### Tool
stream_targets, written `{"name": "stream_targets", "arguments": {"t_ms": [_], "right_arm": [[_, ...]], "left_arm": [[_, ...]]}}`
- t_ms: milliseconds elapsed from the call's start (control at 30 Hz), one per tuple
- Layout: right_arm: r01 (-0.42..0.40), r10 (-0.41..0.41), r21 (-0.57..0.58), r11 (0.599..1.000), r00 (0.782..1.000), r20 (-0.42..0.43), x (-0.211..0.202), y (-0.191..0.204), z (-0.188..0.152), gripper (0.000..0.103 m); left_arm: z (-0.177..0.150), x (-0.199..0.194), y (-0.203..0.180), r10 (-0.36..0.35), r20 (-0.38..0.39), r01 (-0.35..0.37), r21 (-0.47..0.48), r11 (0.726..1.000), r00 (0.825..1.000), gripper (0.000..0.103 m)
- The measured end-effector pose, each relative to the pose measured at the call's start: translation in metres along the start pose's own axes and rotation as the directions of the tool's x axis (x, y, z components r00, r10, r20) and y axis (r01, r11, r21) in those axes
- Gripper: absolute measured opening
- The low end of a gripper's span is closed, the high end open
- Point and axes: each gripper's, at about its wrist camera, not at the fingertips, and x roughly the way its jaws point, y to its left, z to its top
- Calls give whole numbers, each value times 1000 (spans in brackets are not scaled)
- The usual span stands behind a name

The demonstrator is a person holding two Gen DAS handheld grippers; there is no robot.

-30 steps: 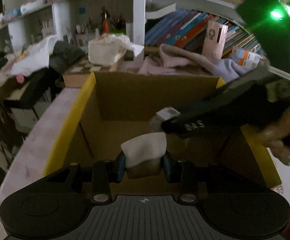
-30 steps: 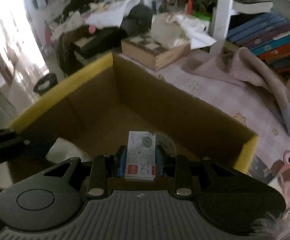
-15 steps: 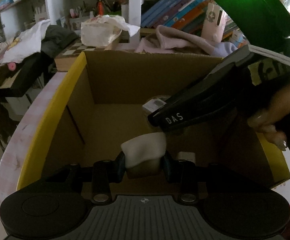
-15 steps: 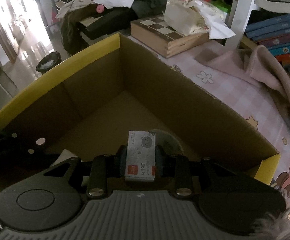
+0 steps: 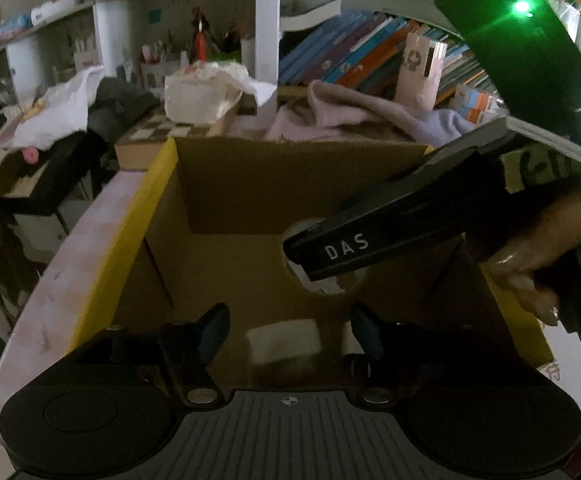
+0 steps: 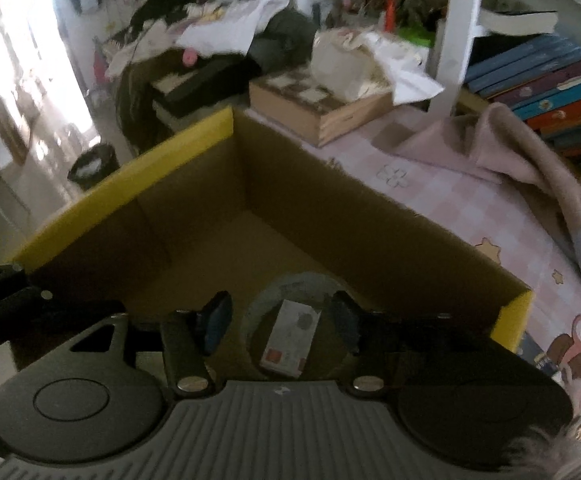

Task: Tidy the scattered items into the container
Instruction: 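Lower the foam block and small box into the yellow box and open both tools, then withdraw both tools from the yellow box toward the pink plush pig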

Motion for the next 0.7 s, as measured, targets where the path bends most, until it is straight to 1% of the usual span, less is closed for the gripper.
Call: {"name": "stream_targets", "arguments": {"t_ms": [167, 367, 600, 700], "right_arm": [[20, -22, 38, 999, 997, 74, -25, 0, -2, 55], [53, -62, 64, 997, 985, 163, -63, 1, -9, 57], [100, -125, 120, 988, 967, 220, -106, -2, -30, 57], [130, -156, 124, 984, 958, 240, -122, 3, -43, 57]], "left_arm": [[1, -15, -3, 1, 34, -2, 18, 1000, 999, 72], [0, -39, -4, 2, 78, -5, 42, 999, 997, 77], [-5, -66, -2, -5, 125, 0, 37, 999, 992, 77], [-9, -76, -4, -10, 143, 5, 41, 999, 990, 77]]}}
